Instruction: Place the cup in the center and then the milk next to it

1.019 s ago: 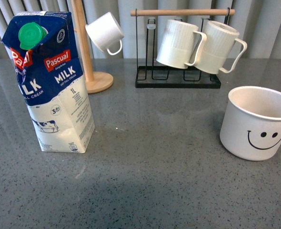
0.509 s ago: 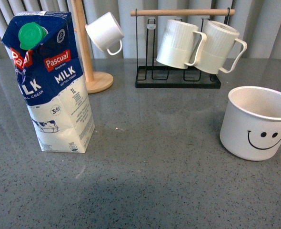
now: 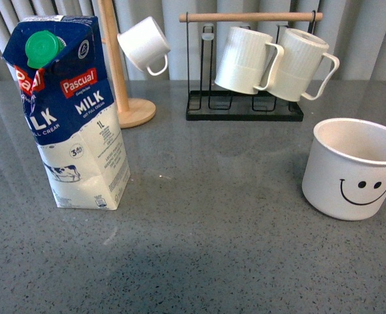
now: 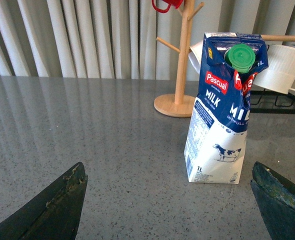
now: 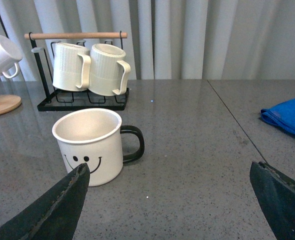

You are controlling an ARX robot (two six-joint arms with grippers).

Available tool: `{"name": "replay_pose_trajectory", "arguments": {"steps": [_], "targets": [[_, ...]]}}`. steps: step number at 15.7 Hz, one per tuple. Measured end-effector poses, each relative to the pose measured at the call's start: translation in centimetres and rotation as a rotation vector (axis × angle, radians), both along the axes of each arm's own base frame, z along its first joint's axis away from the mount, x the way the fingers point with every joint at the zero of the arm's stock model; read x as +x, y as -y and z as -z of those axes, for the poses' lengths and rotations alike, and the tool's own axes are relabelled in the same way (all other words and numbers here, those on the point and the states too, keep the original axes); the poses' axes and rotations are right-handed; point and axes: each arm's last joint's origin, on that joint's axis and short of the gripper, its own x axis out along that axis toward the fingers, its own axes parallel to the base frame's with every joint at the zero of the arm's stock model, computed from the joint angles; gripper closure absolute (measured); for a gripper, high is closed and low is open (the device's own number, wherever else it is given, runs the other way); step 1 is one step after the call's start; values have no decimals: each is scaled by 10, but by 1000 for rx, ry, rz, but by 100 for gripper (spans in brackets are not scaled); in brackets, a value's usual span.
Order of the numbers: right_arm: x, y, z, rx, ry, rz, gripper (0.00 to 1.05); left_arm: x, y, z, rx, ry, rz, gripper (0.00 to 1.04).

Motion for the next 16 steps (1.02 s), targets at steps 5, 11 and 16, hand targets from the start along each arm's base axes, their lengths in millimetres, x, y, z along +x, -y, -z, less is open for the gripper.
{"name": "replay_pose_trajectory", "arguments": {"steps": [5,11,16], "targets": [[6,-8,-7,51,-46,8,7,0,0,0,0,0,0,7],[83,-6,-106,21,117,-116,7,0,0,0,0,0,0,7],[189,-4,-126,-12,-133,-258,7,0,0,0,0,0,0,7]]}}
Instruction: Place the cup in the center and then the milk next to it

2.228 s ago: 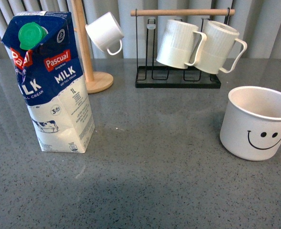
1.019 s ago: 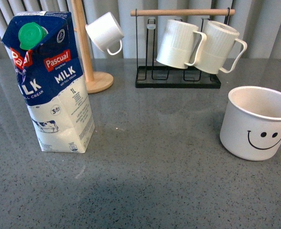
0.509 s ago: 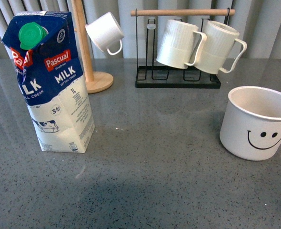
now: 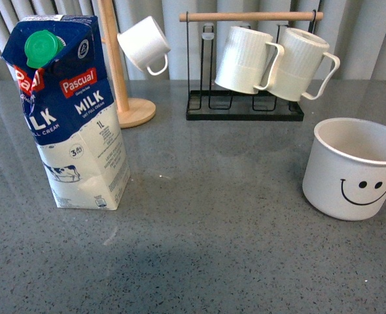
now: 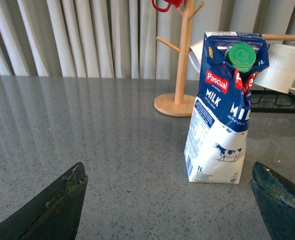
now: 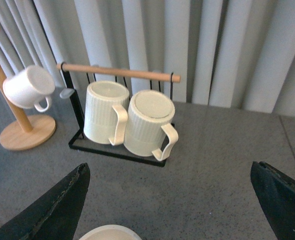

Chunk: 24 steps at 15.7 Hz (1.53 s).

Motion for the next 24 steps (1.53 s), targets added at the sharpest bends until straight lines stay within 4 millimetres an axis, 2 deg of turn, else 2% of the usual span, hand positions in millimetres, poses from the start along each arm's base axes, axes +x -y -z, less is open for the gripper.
{"name": "replay_pose_trajectory", "arguments": {"steps": [2,4,9,12,19,21,24], "targets": [[30,1,5,-42,-128,-75,7,0,0,0,0,0,0,7],[42,0,12,-91,-233,-143,7,0,0,0,0,0,0,7],[53,-1,57,-190,-454,-217,7,0,0,0,0,0,0,7],[58,-4,70,-209,-521,-258,7,0,0,0,0,0,0,7],[73,-13,84,-303,-595,-310,8,0,0,0,0,0,0,7],[74,-14,85,-315,-583,-310,20,0,0,0,0,0,0,7],[75,-14,85,-321,-578,-314,52,0,0,0,0,0,0,7]]}}
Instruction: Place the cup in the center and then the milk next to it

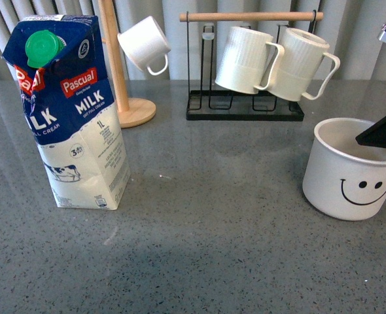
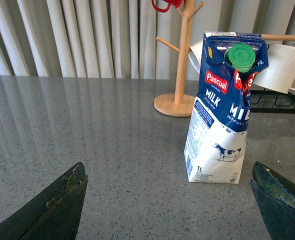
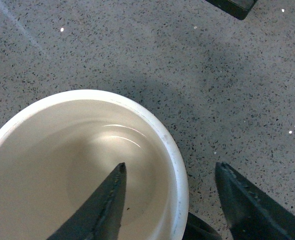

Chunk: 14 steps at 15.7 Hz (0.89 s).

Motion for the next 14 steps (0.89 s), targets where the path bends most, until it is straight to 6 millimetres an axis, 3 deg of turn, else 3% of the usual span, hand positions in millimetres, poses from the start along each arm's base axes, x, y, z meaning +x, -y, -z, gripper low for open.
{"name": "replay_pose_trajectory", "arguments": {"steps": [4,8,11,14], "targets": [[0,-2,0,2,3,-3,99,0,0,0,0,0,0,7],[-3,-5,-14,52,11,5,101,0,0,0,0,0,0,7],[-10,-30,-46,119,75,-45,101,0,0,0,0,0,0,7],[-12,-64,-47,156,76,-98,101,0,0,0,0,0,0,7]]}}
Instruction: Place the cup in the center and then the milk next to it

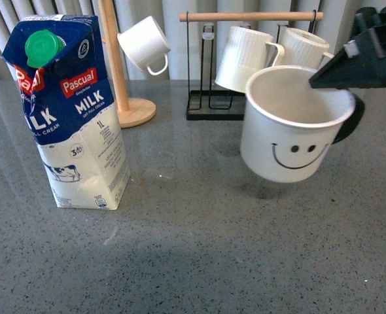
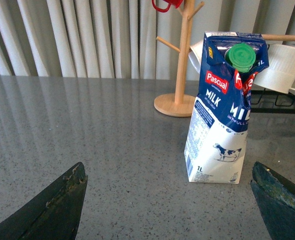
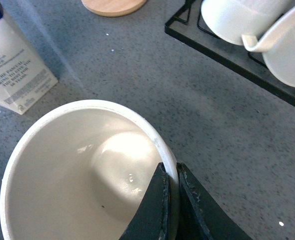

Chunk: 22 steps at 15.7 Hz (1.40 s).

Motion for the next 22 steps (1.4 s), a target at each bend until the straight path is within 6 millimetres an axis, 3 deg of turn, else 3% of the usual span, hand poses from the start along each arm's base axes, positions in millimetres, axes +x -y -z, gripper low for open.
{"name": "replay_pose_trajectory", "arguments": {"steps": [2,7,17,20,22], "targets": [[2,-22,13,10,-35,-23,101,0,0,0,0,0,0,7],[17,-45,33,-4,-91,-32,101,0,0,0,0,0,0,7],[28,-45,42,-68,-92,-52,100,0,0,0,0,0,0,7],[29,-45,44,-88,-78,-64,55,0,0,0,0,0,0,7],[29,-45,42,-78,-66,-73,32,0,0,0,0,1,0,7]]}}
